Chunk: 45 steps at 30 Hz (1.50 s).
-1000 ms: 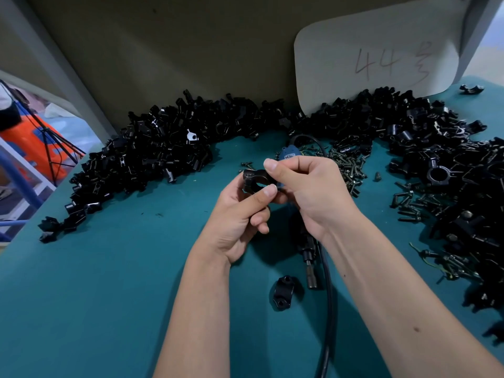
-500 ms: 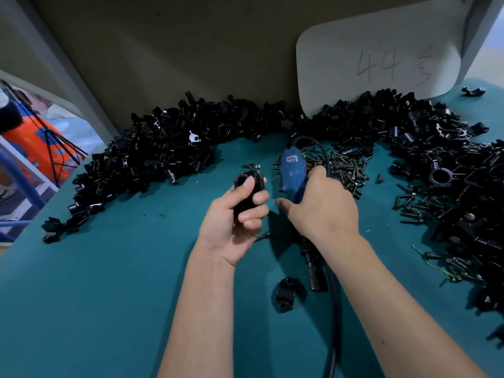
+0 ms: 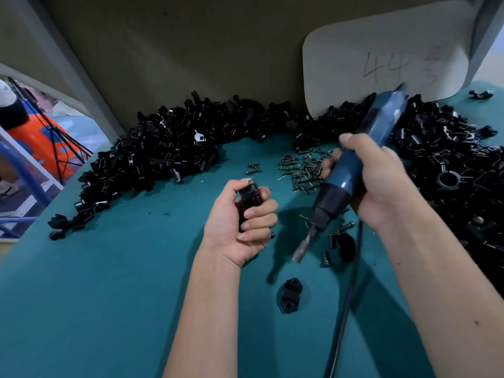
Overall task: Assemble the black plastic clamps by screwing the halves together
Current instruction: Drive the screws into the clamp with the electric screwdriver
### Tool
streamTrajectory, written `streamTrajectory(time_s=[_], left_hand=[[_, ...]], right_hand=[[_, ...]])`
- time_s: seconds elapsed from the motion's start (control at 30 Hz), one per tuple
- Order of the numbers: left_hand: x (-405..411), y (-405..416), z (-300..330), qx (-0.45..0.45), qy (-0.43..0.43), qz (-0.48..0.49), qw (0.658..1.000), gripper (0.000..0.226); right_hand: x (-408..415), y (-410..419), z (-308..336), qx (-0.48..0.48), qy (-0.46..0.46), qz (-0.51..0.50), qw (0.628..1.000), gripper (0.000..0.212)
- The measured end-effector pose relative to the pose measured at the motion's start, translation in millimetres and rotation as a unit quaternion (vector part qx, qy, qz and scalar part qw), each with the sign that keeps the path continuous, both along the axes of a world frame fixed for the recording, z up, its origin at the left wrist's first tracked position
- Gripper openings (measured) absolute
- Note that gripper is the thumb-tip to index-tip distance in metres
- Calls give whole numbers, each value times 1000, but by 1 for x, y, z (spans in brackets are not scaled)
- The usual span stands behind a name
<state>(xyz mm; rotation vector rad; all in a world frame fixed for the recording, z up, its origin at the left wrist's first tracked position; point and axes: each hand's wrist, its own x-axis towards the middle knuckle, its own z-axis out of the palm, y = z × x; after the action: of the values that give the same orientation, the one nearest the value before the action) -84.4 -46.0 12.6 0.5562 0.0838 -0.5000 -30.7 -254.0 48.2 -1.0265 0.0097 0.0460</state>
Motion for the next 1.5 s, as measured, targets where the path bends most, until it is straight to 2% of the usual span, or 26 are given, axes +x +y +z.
streamTrajectory(time_s=[0.03,0.13,0.3,0.4,0.5,0.63,0.9,1.2,1.5], left_hand=[[0,0,0,-1,1,-10,1000,29],[0,0,1,2,9,-38,999,27],[0,-1,2,39,48,-68,996,24],[-1,3,7,155,56,-74,984,24],[-1,7,11,292,38,-102,950,27],[-3,5,13,383,23,-149,911,37],[-4,1,17,446,15,-183,876,58],[-5,-9,18,530,-11,-173,830,30],[1,-13,15,571,5,-156,806,23]], right_hand=[[-1,-3,3,34,-23,2,999,31],[-6,-4,8,30,-69,-21,997,27],[-13,3,15,100,-69,-81,989,38],[-13,1,20,115,-55,-125,984,44],[-13,-1,21,146,-33,-145,978,42],[-12,-1,20,188,-4,-164,968,40],[-11,3,21,186,1,-161,969,29],[-11,3,21,152,-5,-142,978,25],[-14,8,24,112,-59,-163,979,26]])
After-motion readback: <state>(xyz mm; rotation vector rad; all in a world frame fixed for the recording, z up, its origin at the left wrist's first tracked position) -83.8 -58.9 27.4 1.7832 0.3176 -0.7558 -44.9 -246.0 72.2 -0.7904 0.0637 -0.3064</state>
